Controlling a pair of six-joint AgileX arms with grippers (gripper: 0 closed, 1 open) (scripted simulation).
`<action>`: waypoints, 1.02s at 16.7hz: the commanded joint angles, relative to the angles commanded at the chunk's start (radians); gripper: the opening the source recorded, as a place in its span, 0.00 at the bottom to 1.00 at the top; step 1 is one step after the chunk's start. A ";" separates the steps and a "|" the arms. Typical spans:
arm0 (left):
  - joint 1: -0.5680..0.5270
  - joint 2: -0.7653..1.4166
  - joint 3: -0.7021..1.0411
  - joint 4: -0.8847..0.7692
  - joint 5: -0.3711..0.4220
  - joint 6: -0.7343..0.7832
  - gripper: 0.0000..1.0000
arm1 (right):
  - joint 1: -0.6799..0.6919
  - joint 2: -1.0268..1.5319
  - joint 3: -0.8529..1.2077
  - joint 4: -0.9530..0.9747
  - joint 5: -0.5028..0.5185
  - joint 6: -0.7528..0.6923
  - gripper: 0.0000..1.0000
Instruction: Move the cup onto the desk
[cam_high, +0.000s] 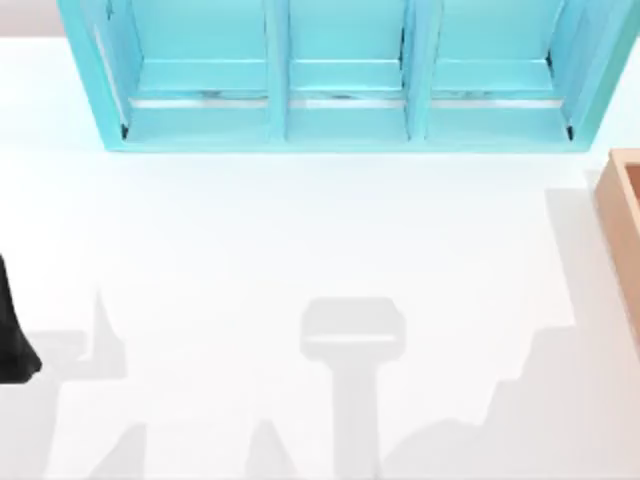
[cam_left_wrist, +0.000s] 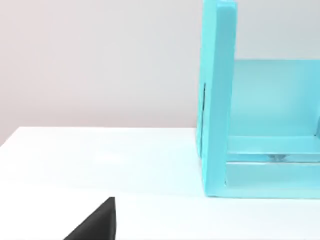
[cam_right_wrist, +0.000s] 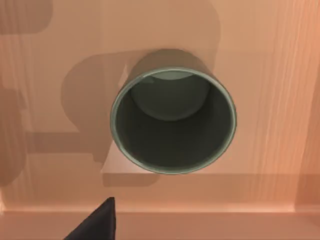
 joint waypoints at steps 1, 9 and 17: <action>0.000 0.000 0.000 0.000 0.000 0.000 1.00 | 0.000 0.000 0.000 0.000 0.000 0.000 1.00; 0.000 0.000 0.000 0.000 0.000 0.000 1.00 | 0.004 0.025 -0.096 0.119 0.000 0.004 1.00; 0.000 0.000 0.000 0.000 0.000 0.000 1.00 | 0.005 0.099 -0.304 0.403 0.000 0.006 1.00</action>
